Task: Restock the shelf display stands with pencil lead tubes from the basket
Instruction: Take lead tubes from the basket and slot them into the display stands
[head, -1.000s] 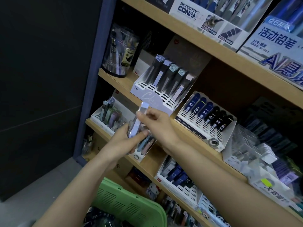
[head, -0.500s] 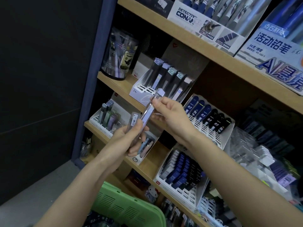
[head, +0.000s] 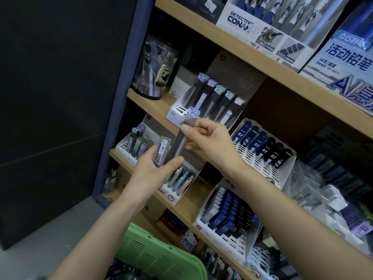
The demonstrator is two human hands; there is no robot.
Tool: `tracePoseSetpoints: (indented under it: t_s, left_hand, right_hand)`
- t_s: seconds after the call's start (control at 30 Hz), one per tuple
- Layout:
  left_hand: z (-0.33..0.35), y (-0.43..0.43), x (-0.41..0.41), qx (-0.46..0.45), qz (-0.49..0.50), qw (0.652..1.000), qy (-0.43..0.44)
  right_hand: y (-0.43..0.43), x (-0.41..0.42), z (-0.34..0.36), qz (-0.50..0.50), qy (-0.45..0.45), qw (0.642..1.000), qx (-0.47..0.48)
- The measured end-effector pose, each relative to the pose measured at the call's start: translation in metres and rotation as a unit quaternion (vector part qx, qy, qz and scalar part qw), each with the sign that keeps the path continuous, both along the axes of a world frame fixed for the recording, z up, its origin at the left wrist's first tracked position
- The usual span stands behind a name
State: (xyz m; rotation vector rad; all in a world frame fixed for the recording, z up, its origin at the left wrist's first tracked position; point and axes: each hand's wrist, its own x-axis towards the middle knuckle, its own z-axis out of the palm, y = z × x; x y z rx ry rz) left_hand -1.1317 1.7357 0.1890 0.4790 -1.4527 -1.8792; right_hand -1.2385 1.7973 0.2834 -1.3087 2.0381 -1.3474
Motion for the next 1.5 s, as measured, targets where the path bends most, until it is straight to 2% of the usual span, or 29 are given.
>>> tracePoseSetpoints:
  t_s: [0.1,0.27,0.33,0.43,0.5,0.57,0.67,0.73,0.97,1.2,1.37,1.5]
  left_hand:
    - [0.001,-0.001,0.001,-0.021,0.016,1.0,0.002]
    - [0.002,-0.005,0.002,-0.002,0.029,0.999,0.014]
    - [0.0,-0.009,0.003,0.02,0.038,0.999,0.011]
    - [-0.003,-0.015,0.004,0.037,0.062,0.997,0.016]
    - [-0.003,-0.017,0.005,0.038,0.068,0.997,0.024]
    - [-0.002,-0.019,0.005,0.044,0.067,0.996,0.032]
    - [-0.001,-0.022,0.004,0.052,0.059,0.996,0.04]
    - [-0.001,-0.023,0.004,0.048,0.055,0.997,0.04]
    - [-0.001,-0.025,0.0,0.048,0.037,0.998,0.031]
    - [-0.002,-0.025,0.002,0.044,0.025,0.998,0.026]
    - [-0.001,-0.023,0.001,0.044,0.023,0.999,0.019]
    - [-0.001,-0.023,0.002,0.047,0.016,0.999,0.02]
  right_hand:
    - [-0.002,-0.001,0.004,-0.003,0.001,1.0,0.002]
    - [-0.006,0.0,0.012,0.02,-0.001,1.0,0.016]
    - [-0.008,-0.003,0.017,0.005,0.012,1.0,0.007]
    - [-0.017,-0.016,0.032,-0.062,0.044,0.995,-0.057]
    - [-0.027,-0.03,0.045,-0.112,0.099,0.983,-0.103]
    - [-0.038,-0.046,0.055,-0.149,0.188,0.965,-0.106]
    - [-0.049,-0.062,0.061,-0.158,0.299,0.94,-0.041]
    - [-0.054,-0.067,0.061,-0.151,0.338,0.929,0.0]
    - [-0.061,-0.072,0.066,-0.161,0.394,0.905,0.014]
    - [-0.06,-0.074,0.067,-0.153,0.403,0.902,0.028]
    - [-0.059,-0.077,0.073,-0.153,0.438,0.885,0.046]
    - [-0.06,-0.078,0.076,-0.144,0.403,0.902,0.051]
